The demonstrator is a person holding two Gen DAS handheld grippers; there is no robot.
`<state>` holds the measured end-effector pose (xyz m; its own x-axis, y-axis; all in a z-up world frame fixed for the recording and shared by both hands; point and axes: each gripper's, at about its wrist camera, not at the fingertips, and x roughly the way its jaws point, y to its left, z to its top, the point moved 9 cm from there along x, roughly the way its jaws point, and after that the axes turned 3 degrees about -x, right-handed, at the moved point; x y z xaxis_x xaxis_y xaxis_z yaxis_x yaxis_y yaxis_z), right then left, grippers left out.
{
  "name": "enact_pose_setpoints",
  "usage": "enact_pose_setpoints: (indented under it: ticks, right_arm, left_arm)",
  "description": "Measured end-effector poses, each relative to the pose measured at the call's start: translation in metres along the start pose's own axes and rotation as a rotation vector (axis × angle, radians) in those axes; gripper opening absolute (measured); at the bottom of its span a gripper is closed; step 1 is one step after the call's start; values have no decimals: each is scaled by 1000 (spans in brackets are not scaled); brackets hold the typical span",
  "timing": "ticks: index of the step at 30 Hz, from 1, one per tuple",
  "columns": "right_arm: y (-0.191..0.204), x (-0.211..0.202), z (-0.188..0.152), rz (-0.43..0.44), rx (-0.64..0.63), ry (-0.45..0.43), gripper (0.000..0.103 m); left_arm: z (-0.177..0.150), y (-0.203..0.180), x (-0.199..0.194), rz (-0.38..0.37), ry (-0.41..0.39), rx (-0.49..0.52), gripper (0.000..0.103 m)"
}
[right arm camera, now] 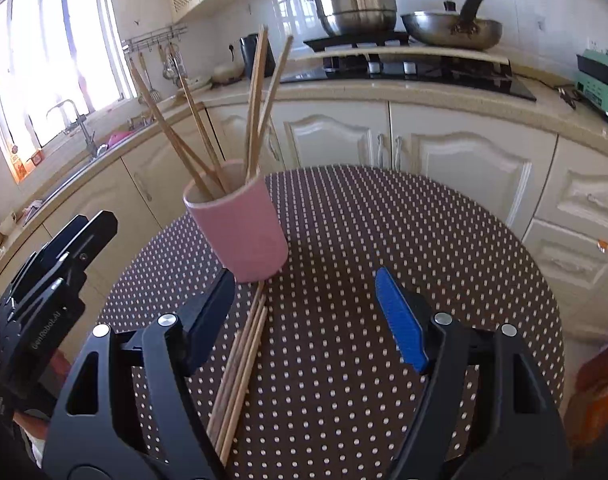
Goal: Organize utensils
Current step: 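Withdraw both tools from the cup back over the chopstick bundle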
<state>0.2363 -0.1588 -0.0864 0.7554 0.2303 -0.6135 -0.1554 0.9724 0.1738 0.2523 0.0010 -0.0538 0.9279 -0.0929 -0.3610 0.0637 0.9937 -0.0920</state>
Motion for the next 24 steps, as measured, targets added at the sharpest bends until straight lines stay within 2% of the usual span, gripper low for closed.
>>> enact_pose_setpoints:
  ticks: [9,13,19,24]
  right_arm:
    - [3,27,-56,-12,22,150,74]
    - [13,36,-76,-8,10,204,76]
    - [21,43,-94,-37,-4,226,79]
    - [28,44,-98,-71,-34,225,82]
  left_arm:
    - [-53,19,4,15,131,-23,58]
    - [-74,27,6,-7,209,-52,58]
    - [-90,36,-1,-42,279,-115,58]
    - [-96,38,-8,-47,299,-93,58]
